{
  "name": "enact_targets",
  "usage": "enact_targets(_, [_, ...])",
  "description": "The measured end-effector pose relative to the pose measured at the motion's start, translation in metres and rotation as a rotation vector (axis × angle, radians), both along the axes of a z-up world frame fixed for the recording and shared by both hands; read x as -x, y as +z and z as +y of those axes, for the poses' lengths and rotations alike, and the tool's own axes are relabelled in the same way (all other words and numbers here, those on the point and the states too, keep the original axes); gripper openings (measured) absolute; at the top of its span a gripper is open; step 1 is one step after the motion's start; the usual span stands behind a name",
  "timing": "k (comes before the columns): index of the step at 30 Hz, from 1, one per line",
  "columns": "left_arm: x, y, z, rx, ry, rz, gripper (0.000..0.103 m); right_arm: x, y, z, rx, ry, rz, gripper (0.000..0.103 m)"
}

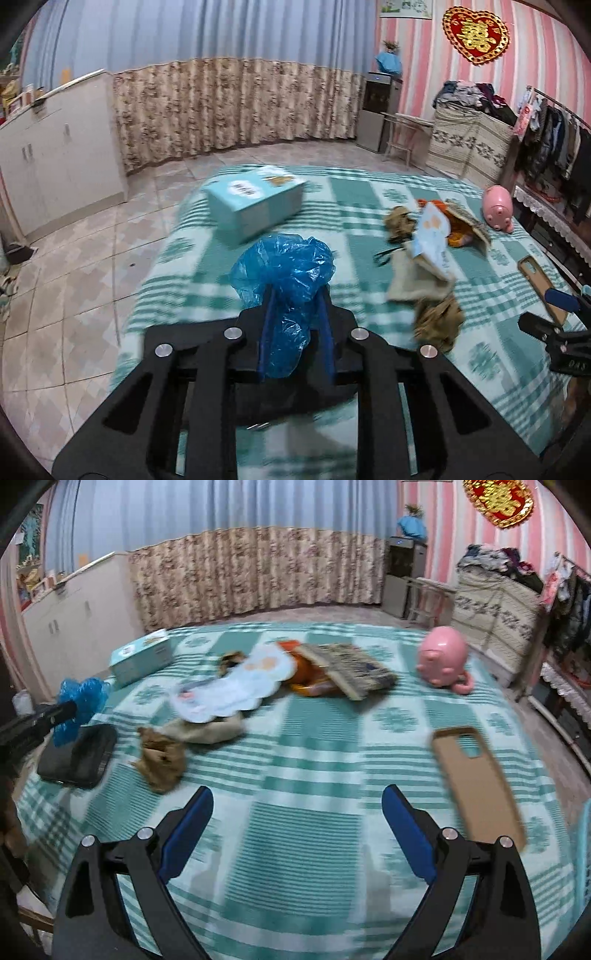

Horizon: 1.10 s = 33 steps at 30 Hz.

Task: Collect trash
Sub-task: 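Grasp the brown crumpled cloth with the right tool while the left tool holds the blue bag, then carry the blue bag and brown cloth over the blue basket with both tools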

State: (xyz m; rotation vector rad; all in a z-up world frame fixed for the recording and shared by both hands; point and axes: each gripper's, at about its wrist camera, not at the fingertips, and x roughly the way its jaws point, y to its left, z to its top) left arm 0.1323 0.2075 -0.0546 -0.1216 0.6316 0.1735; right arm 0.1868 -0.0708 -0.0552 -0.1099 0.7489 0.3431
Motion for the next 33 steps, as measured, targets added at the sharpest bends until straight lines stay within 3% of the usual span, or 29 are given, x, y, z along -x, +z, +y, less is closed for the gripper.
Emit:
enact_targets(7, [0.020, -0.003, 0.025, -0.021, 0.061, -0.028, 0.021, -0.002, -0.014, 0.059, 0.048, 0.087, 0.017, 0.091])
enact_targets(15, [0.026, 0.000, 0.039, -0.010, 0.078, -0.047, 0.021, -0.006, -0.015, 0.095, 0.056, 0.139, 0.035, 0.088])
enact_targets(20, [0.025, 0.000, 0.035, -0.023, 0.070, -0.039, 0.021, -0.012, -0.025, 0.107, 0.051, 0.209, 0.105, 0.042])
enact_targets(27, [0.029, 0.015, 0.019, -0.019, 0.050, -0.069, 0.021, 0.001, -0.016, 0.082, 0.031, 0.196, 0.062, 0.039])
enact_targets(33, [0.031, 0.036, -0.020, -0.043, -0.010, -0.119, 0.021, 0.017, 0.036, 0.004, -0.021, 0.055, -0.043, 0.039])
